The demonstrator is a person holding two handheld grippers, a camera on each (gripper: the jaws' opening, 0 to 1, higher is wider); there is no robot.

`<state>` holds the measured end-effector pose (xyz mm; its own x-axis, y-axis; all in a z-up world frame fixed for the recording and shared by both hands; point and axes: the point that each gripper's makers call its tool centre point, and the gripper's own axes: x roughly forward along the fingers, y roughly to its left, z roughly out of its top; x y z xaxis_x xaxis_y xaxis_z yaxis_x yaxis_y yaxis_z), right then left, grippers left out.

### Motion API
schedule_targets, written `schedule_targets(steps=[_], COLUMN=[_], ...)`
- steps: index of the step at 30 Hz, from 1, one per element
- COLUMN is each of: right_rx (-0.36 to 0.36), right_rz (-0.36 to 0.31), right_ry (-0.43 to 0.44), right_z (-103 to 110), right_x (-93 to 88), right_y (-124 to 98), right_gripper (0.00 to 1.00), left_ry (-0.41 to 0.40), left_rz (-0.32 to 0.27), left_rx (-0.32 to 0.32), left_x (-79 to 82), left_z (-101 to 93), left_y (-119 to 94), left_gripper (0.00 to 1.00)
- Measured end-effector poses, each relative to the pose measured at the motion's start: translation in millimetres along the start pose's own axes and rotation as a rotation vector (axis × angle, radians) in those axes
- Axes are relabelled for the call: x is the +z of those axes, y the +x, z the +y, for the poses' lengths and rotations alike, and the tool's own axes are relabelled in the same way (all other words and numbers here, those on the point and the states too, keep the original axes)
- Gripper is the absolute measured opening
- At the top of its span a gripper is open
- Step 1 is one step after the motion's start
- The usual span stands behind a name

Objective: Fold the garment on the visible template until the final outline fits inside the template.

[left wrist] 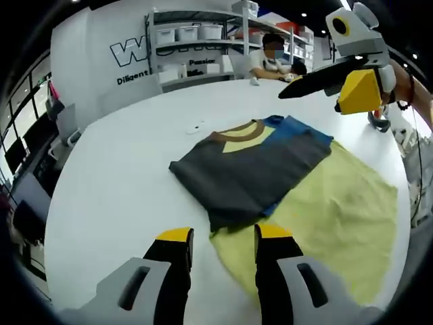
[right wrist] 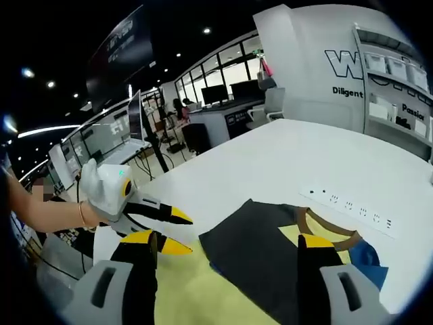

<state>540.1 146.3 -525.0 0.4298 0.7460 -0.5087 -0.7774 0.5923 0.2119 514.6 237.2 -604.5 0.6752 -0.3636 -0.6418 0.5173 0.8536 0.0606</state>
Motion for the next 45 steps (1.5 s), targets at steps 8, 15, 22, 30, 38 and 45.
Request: schedule_targets(steps=[8, 15, 22, 30, 38, 45], right_rx=[0.037, 0.061, 0.069, 0.04, -0.026, -0.08], right_rz=[-0.012, -0.011, -0.002, -0.033, 0.016, 0.036], right_ry=[0.019, 0.038, 0.035, -0.017, -0.077, -0.113], right_z=[-4, -18, -30, -31, -30, -39], right_x=[7.6, 5.1, 2.0, 0.4, -14.9, -18.0], right_y=[37, 73, 105, 138, 154, 160], right_gripper=[0.75, 0.7, 0.68, 0.63, 0.49, 0.12], left_ry=[0.031, -0.004, -0.067, -0.224, -0.211, -0.202], left_rz=[-0.017, -0.019, -0.023, -0.042, -0.032, -0.032], left_rx=[0.008, -0.006, -0.019, -0.049, -0.053, -0.058], left_x=[0.3, -2.8, -7.0, -7.2, -10.1, -10.0], left_z=[3.8, 3.9, 8.5, 10.5, 11.1, 9.8], left_y=[13, 20, 23, 24, 28, 28], left_gripper=[0.25, 0.15, 0.13, 0.08, 0.06, 0.04])
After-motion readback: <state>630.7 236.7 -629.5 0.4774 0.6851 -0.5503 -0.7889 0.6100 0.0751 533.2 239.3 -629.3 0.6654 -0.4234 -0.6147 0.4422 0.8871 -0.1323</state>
